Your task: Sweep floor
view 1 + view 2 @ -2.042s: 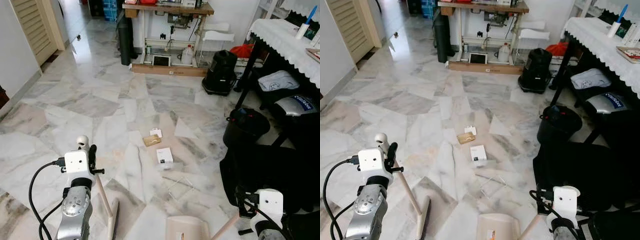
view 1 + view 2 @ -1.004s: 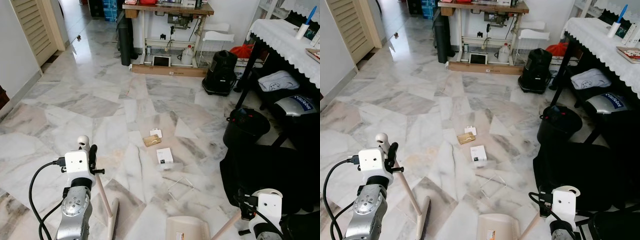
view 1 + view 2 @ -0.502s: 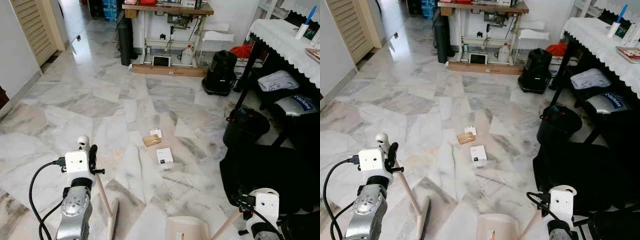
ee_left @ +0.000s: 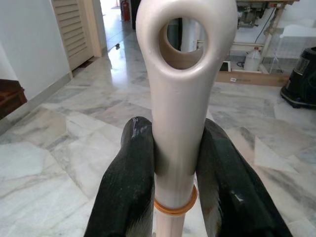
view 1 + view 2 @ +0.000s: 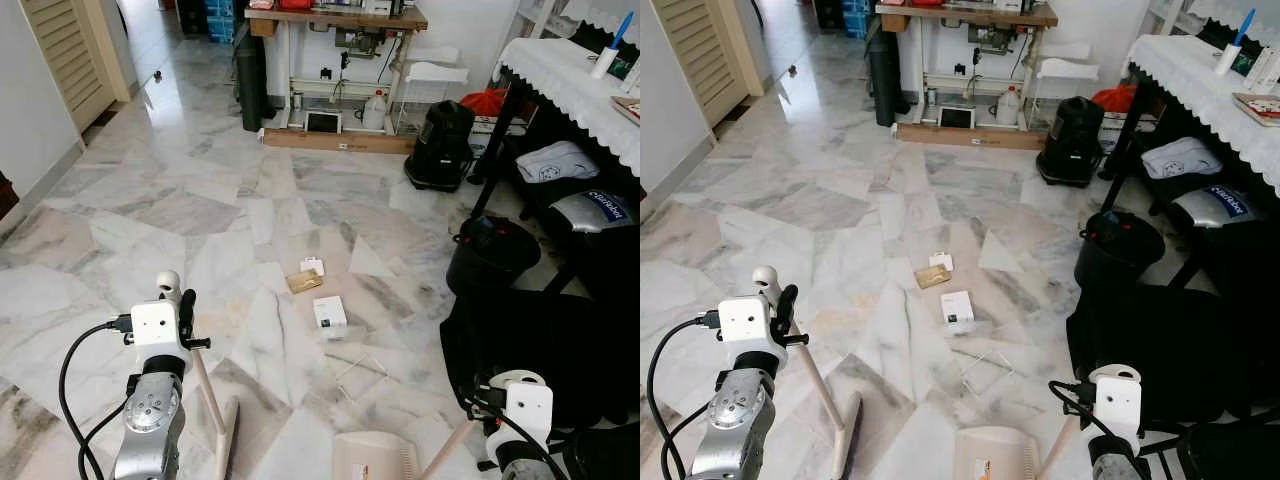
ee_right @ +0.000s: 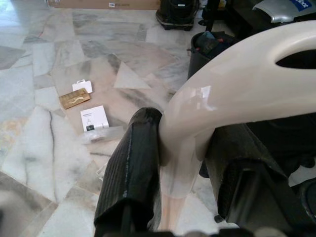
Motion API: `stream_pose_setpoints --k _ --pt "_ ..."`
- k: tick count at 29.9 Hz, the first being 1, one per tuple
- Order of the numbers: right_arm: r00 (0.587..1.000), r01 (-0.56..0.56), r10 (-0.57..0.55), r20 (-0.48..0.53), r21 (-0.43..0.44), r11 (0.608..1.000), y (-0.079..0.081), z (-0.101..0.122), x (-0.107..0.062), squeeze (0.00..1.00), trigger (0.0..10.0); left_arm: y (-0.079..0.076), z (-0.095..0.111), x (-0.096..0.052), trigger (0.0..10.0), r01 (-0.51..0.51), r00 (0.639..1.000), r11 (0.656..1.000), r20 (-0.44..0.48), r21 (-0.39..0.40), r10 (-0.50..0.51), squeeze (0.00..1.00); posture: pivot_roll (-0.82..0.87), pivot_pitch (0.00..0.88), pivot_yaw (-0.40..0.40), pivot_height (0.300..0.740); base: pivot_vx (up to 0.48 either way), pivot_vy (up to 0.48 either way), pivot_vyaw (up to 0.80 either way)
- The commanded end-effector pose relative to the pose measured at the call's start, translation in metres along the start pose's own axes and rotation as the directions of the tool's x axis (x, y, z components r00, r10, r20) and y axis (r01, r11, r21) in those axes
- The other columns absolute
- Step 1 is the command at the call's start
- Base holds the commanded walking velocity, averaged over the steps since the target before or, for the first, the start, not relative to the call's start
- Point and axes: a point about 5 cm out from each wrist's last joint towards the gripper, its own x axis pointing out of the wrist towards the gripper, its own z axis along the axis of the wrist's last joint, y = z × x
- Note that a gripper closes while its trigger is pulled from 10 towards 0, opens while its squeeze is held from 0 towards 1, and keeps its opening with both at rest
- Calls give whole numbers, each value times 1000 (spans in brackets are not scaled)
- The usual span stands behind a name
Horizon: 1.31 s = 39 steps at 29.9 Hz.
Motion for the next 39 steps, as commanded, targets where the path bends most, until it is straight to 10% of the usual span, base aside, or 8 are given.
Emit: stream_pose_setpoints --k 1,18,19,21,39 --pt "1000 -4 4 -4 -14 1000 0 -2 -1 0 0 -3 7 4 10000 20 999 1000 34 7 -21 0 -60 0 -25 740 0 0 0" --pt "995 24 -20 94 -32 999 4 23 10 0 0 -11 8 4 10000 79 996 995 45 57 -81 0 -59 0 -19 740 0 0 0" --pt "991 51 -43 129 -64 997 3 31 12 0 8745 -12 8 4 10000 78 996 995 43 57 -81 0 -63 0 -18 740 0 0 0" --pt "987 63 -51 153 -72 995 2 36 14 0 10000 -12 7 4 10000 78 996 995 42 57 -81 0 -64 0 -17 740 0 0 0" --pt "954 81 -88 288 34 996 19 78 42 0 10000 -15 20 15 10000 66 993 997 91 51 -70 0 -54 0 -20 740 0 0 0"
